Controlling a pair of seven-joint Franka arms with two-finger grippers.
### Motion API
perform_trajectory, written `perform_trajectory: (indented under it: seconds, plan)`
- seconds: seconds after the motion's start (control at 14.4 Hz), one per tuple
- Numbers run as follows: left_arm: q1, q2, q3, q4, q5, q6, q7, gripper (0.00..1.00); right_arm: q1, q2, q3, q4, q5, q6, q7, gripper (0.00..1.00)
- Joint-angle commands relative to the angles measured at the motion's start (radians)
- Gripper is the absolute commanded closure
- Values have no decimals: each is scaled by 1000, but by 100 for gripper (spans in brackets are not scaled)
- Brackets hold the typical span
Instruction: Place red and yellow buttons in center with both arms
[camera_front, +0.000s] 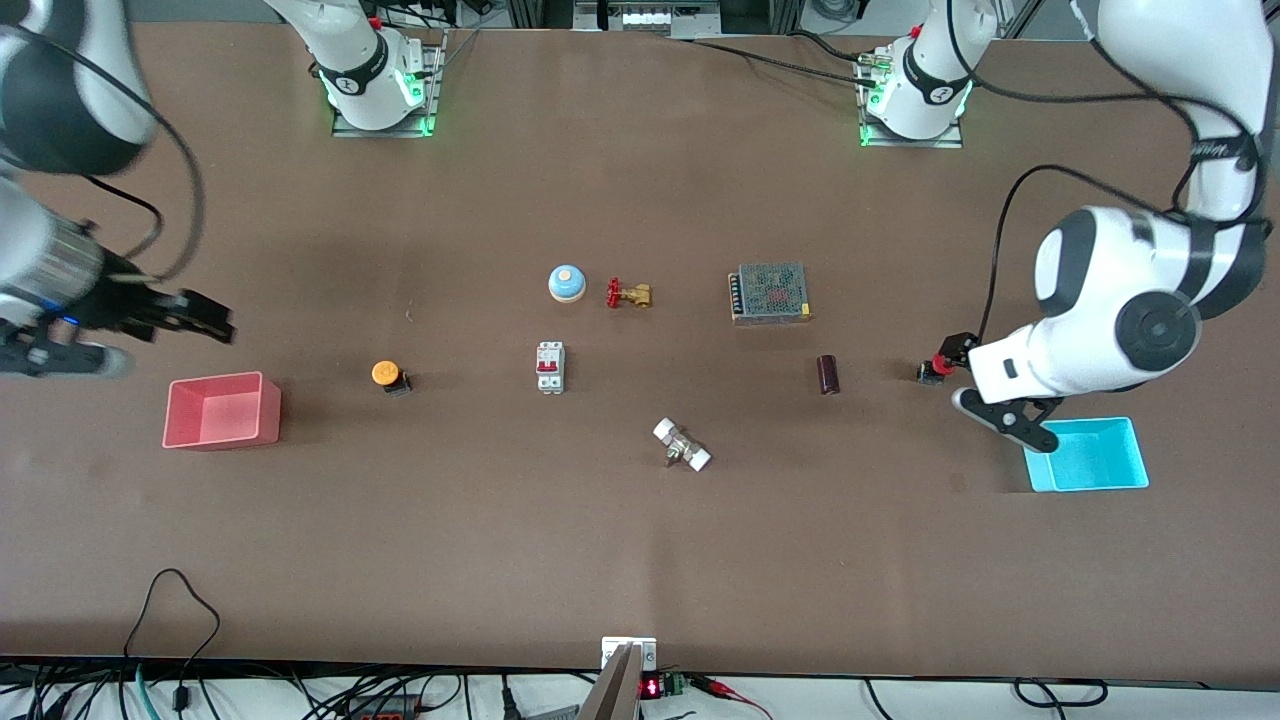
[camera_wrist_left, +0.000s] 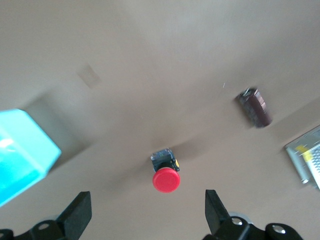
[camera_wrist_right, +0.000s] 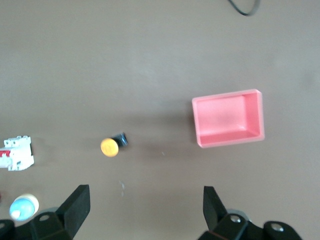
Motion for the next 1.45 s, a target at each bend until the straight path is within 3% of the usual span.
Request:
perform_trajectory:
  seconds: [0.0,0.35,0.69,0.97,1.38]
  plan:
    - [-4,-57,17,52,4,-17,-114,0,16,-55,-40,-1,15,-63,-15,0]
    - [95,-154,8,132,-11,-115,-349,0,70,-107,-66,-25,2,-123,-72,0]
    - [106,-249,5,161,-34,-297,-457,0,64,-112,-75,-27,-4,-143,-81,0]
    - [101,-319,-7,137,-34,-327,-449,0,67,-112,-70,-27,-4,-144,-80,0]
    - [112,-341,-7,115,-34,-339,-439,0,64,-107,-70,-24,-13,-138,-80,0]
